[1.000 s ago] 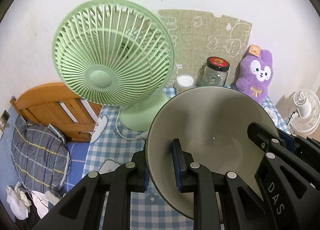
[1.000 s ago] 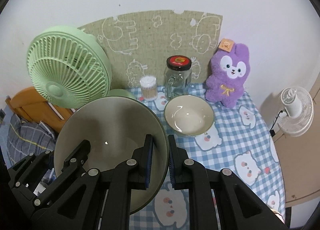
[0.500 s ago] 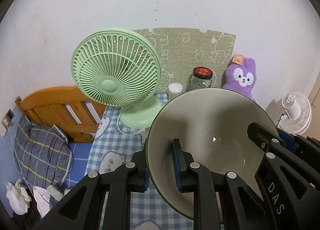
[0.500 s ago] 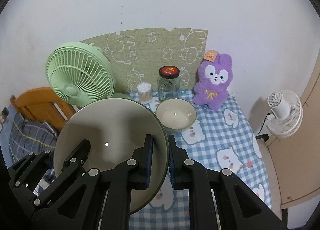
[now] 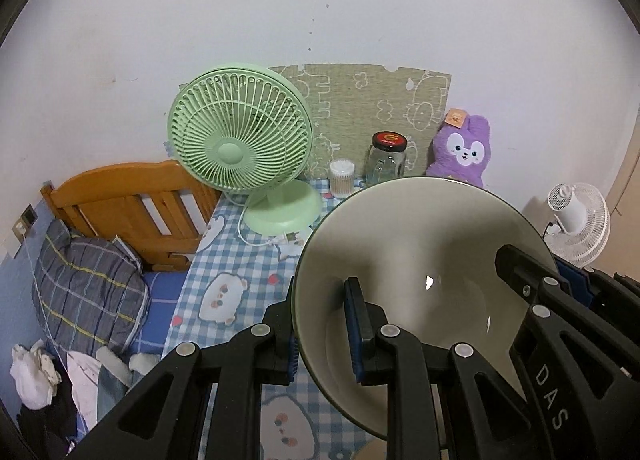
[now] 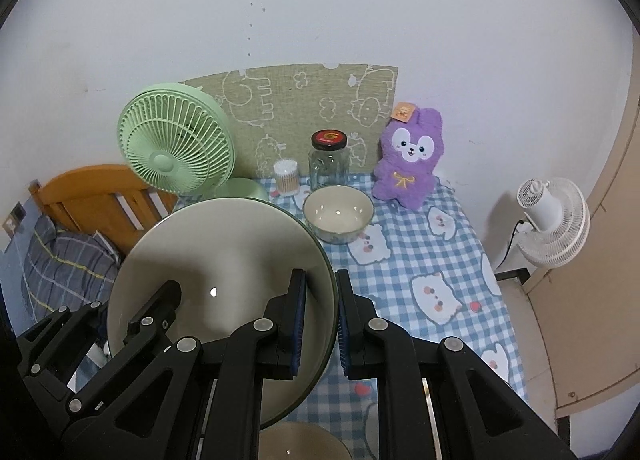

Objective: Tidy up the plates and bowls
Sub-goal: 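Lift the floral bowl with both grippers and carry it toward the placed bowl, then lower the held floral bowl with both grippers into the placed cream bowl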

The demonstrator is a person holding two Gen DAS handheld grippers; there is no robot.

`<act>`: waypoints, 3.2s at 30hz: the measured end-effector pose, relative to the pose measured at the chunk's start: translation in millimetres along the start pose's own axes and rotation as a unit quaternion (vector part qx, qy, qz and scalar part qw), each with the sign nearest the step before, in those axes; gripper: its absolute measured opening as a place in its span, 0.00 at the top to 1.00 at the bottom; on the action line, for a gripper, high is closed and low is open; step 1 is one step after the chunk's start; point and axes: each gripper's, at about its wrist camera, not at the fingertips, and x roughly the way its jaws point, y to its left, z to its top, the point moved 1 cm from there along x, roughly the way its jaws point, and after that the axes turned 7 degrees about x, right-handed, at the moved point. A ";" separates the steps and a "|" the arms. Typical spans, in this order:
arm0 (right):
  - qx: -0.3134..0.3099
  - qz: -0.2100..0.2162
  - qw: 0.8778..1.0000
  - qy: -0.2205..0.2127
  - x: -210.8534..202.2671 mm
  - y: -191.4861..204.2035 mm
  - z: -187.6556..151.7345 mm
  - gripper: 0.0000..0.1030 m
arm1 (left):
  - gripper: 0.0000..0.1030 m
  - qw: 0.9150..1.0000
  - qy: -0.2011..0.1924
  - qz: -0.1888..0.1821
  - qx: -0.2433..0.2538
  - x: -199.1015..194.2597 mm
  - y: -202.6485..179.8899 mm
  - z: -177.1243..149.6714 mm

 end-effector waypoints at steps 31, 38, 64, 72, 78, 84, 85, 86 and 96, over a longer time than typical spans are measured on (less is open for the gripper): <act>0.000 -0.002 0.999 0.037 -9.9 -43.2 -100.5 0.83 | 0.83 0.999 0.041 -0.008 -0.015 -17.3 -39.0 -98.7; 0.001 -0.007 0.998 0.057 1.7 -48.6 -118.8 0.83 | 0.83 0.999 0.052 -0.008 -0.006 -8.7 -45.0 -116.0; 0.014 -0.023 0.991 0.127 46.2 -52.3 -158.5 0.83 | 0.83 0.993 0.117 -0.015 0.009 32.5 -51.7 -156.3; 0.029 -0.018 0.990 0.136 51.8 -55.7 -158.5 0.83 | 0.83 0.993 0.116 -0.006 0.018 36.2 -55.0 -155.1; 0.035 -0.013 0.990 0.139 50.5 -57.3 -159.8 0.83 | 0.83 0.992 0.122 -0.008 0.014 34.4 -55.7 -156.0; 0.046 0.001 0.989 0.144 49.0 -59.7 -162.3 0.86 | 0.74 0.992 0.128 -0.005 0.008 31.7 -55.3 -156.7; 0.046 0.003 0.988 0.146 49.8 -59.1 -163.2 0.87 | 0.73 0.992 0.128 -0.004 0.007 30.9 -55.5 -157.7; 0.046 0.002 0.988 0.151 50.8 -58.5 -164.3 0.87 | 0.73 0.992 0.130 -0.002 0.005 30.9 -55.2 -158.6; 0.039 0.002 0.989 0.146 49.1 -54.7 -167.4 0.87 | 0.65 0.990 0.141 -0.010 -0.011 37.2 -51.5 -165.9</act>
